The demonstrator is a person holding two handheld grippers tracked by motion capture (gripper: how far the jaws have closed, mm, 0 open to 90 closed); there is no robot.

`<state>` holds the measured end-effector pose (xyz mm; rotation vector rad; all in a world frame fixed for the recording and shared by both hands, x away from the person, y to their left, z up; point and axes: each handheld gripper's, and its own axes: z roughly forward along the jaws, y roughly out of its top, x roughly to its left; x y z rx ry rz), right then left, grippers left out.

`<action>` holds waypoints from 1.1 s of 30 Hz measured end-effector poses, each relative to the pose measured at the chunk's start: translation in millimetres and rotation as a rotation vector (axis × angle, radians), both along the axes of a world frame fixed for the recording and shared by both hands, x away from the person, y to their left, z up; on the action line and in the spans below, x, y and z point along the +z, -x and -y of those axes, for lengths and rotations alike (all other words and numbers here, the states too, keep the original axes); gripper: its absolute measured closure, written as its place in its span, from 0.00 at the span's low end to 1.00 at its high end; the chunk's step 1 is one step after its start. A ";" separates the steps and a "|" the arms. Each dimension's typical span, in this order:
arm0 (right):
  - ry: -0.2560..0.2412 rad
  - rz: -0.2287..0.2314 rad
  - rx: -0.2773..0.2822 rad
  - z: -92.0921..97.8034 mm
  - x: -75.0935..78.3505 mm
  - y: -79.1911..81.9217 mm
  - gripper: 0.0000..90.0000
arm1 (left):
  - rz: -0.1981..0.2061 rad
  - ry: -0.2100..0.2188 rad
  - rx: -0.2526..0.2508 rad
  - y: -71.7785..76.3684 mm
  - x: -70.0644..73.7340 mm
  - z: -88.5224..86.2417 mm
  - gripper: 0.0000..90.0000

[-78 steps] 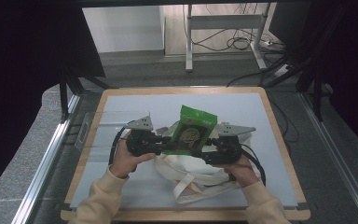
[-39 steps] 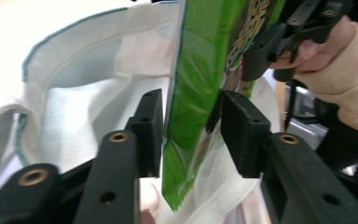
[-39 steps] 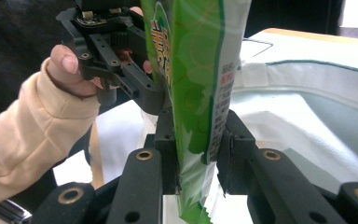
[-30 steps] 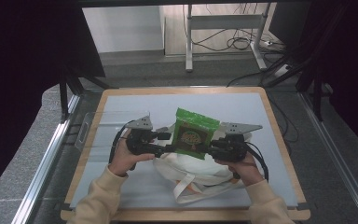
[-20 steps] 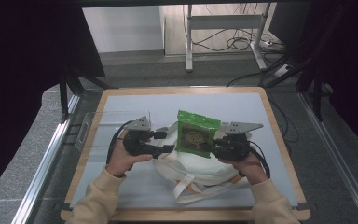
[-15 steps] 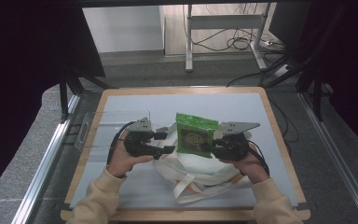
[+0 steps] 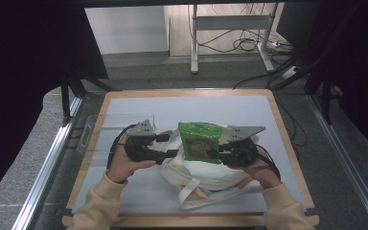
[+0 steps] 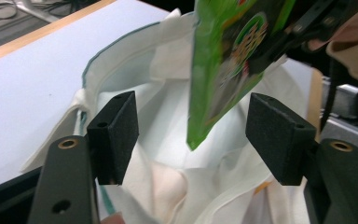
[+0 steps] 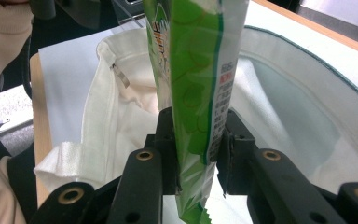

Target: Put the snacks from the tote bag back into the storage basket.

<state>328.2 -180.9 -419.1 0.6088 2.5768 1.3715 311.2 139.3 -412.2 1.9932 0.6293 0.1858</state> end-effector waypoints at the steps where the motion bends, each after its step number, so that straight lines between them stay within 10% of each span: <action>1: 0.004 0.001 0.004 -0.3 -0.3 0.0 0.80 | 0.004 0.002 0.002 0.4 2.4 0.6 0.37; 16: 0.123 0.016 0.030 -4.5 -7.5 -2.5 0.80 | 0.020 -0.038 -0.024 -6.0 30.2 -3.7 0.35; 33: 0.245 0.006 0.098 -11.7 1.2 -2.8 0.79 | 0.016 -0.215 -0.264 -31.1 50.2 33.1 0.37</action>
